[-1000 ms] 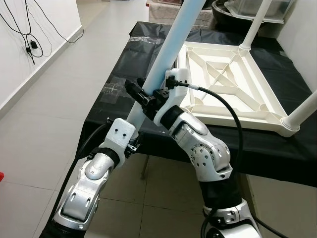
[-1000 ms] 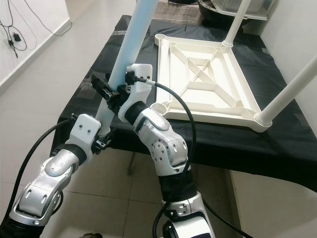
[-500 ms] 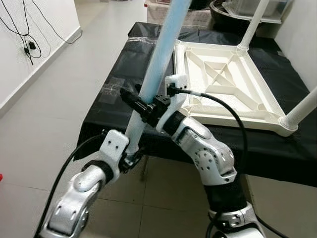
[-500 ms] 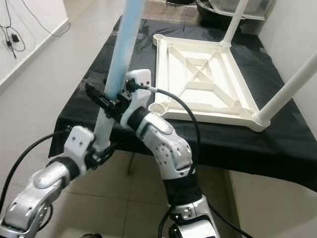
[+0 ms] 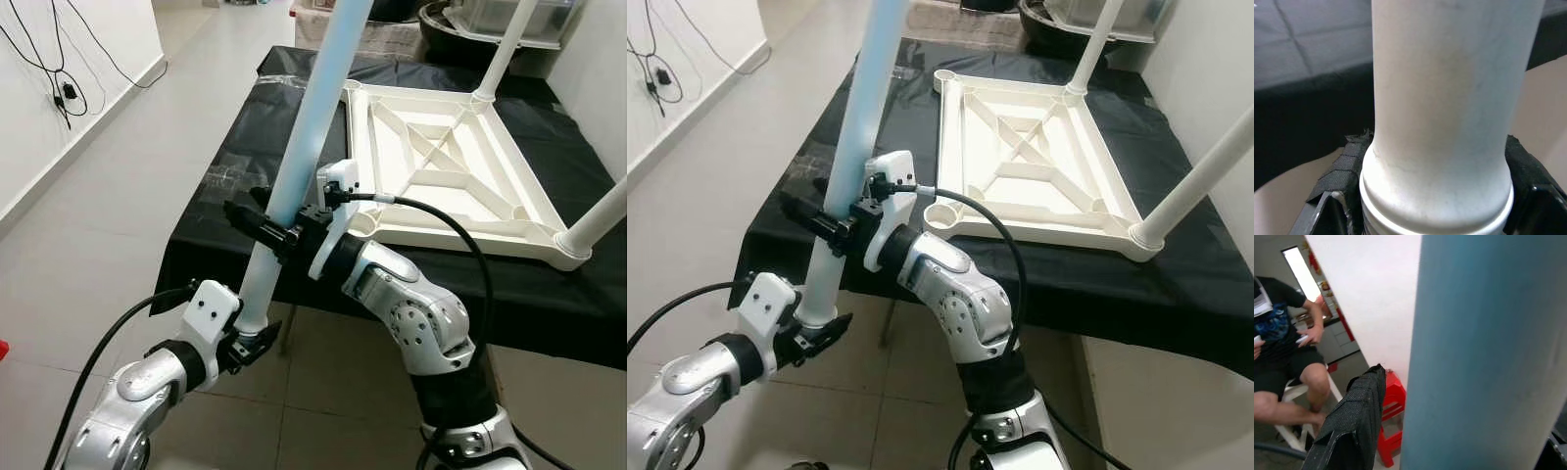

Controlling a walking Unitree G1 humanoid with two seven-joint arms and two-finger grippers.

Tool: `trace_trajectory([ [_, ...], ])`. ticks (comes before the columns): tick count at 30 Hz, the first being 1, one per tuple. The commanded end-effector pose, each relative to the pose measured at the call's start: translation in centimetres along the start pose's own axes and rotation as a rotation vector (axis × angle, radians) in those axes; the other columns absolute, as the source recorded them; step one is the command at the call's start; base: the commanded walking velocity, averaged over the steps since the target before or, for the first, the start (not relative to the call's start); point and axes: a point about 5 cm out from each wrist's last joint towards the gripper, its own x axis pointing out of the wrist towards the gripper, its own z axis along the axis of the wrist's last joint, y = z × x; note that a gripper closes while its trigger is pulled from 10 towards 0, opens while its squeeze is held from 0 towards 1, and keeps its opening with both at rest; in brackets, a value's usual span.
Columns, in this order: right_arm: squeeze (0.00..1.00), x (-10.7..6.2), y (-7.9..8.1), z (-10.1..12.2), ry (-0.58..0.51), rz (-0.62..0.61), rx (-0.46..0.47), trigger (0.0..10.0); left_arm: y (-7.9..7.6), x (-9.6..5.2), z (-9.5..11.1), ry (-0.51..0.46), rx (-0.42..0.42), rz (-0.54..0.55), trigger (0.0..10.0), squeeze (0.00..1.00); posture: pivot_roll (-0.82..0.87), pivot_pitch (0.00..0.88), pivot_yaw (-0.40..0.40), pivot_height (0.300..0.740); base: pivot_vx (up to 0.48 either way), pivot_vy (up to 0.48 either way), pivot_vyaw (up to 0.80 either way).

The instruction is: Building children table

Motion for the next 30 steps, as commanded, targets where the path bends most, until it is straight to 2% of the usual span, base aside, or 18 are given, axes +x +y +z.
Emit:
trace_trajectory([
  [1,0.00,0.1,0.7,-0.4,0.017,0.048,0.012,10.0,-1.2,-0.1,0.2,0.001,0.000,-0.088,10.0,0.00,0.10,0.142,-0.077,0.740,0.000,0.000,0.00],
  [5,0.00,-0.2,1.3,-0.9,0.059,0.110,0.013,10.0,-2.0,-0.3,0.0,0.013,-0.019,-0.140,10.0,0.00,0.10,0.144,-0.077,0.740,0.000,0.000,0.00],
  [11,0.00,-0.4,1.7,-1.4,0.093,0.159,0.016,9.9,-2.1,-0.5,-0.1,0.022,-0.025,-0.163,10.0,0.00,0.10,0.145,-0.078,0.740,0.000,0.000,0.00],
  [12,0.00,-0.5,1.8,-1.4,0.098,0.165,0.017,0.0,-2.1,-0.5,-0.2,0.025,-0.026,-0.166,10.0,0.00,0.10,0.145,-0.078,0.740,0.000,0.000,0.00],
  [20,0.00,-0.7,1.6,-1.7,0.109,0.160,0.017,0.0,-2.6,-0.8,-0.3,0.038,-0.038,-0.199,10.0,0.00,0.10,0.148,-0.081,0.740,0.000,0.000,0.00],
  [25,0.00,-0.7,1.4,-1.6,0.105,0.147,0.011,0.0,-2.3,-0.6,-0.4,0.053,-0.066,-0.159,10.0,0.00,0.10,0.148,-0.083,0.740,0.000,0.000,0.00],
  [26,0.00,-0.6,1.3,-1.5,0.103,0.141,0.009,0.0,-1.9,-0.4,-0.4,0.050,-0.071,-0.123,10.0,0.00,0.10,0.149,-0.082,0.740,0.000,0.000,0.00],
  [27,0.00,-0.6,1.1,-1.4,0.096,0.130,0.005,0.0,-1.6,-0.3,-0.3,0.035,-0.064,-0.086,10.0,1.00,0.10,0.148,-0.083,0.740,0.000,0.000,0.00],
  [30,0.00,-0.6,0.6,-0.9,0.080,0.108,-0.006,0.0,-1.1,-0.1,-0.1,0.011,-0.061,-0.038,10.0,1.00,0.10,0.148,-0.083,0.740,0.000,0.000,0.00],
])
